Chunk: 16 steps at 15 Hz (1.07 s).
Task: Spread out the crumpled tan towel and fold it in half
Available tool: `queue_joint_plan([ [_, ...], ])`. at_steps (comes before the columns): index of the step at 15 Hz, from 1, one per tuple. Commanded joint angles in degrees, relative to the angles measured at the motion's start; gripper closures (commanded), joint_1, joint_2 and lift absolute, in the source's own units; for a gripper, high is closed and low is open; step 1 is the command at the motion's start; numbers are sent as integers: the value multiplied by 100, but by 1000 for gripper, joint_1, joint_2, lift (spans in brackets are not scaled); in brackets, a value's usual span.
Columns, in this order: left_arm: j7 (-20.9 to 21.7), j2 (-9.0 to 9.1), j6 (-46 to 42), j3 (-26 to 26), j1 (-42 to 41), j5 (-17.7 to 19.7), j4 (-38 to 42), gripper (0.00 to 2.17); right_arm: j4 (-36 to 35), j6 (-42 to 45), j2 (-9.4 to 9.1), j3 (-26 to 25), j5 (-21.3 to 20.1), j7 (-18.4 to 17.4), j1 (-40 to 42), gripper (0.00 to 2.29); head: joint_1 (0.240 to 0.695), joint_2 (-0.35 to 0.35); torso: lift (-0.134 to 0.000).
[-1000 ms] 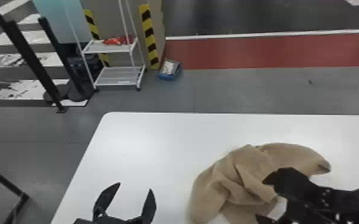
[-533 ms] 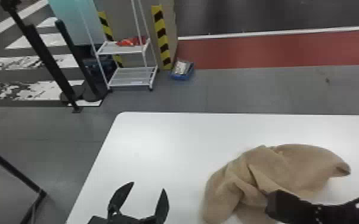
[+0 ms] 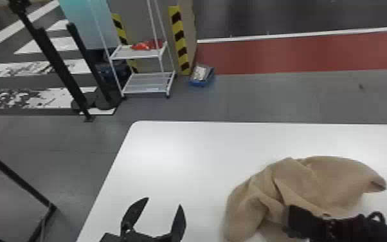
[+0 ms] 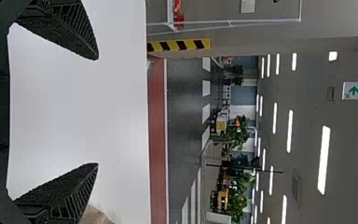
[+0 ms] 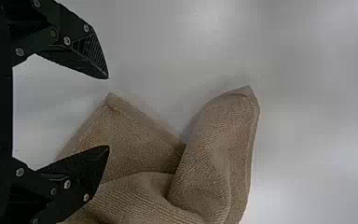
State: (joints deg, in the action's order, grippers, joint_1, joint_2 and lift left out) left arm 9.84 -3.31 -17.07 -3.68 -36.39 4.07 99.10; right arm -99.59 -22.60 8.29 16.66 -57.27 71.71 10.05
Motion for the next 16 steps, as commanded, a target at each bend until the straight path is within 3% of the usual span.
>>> queue_joint_plan([
  [1,0,-3,-2,-18,0,15,-14,63,151,-109,-12,65,-21,0,-109,414,695,225,0],
  [5,0,-3,-2,-18,0,15,-14,63,256,-127,-38,109,-12,-26,-197,650,695,228,0],
  [8,0,-3,-2,-18,0,15,-14,63,256,-109,-38,74,93,-26,-223,1190,695,231,0],
  [10,0,-3,-2,-18,0,15,-14,63,274,-39,-29,39,190,-44,-232,1305,695,232,0],
  [13,0,-3,-19,-18,0,15,-14,63,247,84,-38,-137,682,-96,-258,1420,695,235,0],
  [15,0,-3,-19,-27,0,23,-14,63,54,207,-38,-330,1412,-219,-258,1420,695,239,0],
  [16,0,-3,-19,-36,0,23,-14,63,-78,401,-56,-445,1974,-316,-258,1416,695,247,0],
])
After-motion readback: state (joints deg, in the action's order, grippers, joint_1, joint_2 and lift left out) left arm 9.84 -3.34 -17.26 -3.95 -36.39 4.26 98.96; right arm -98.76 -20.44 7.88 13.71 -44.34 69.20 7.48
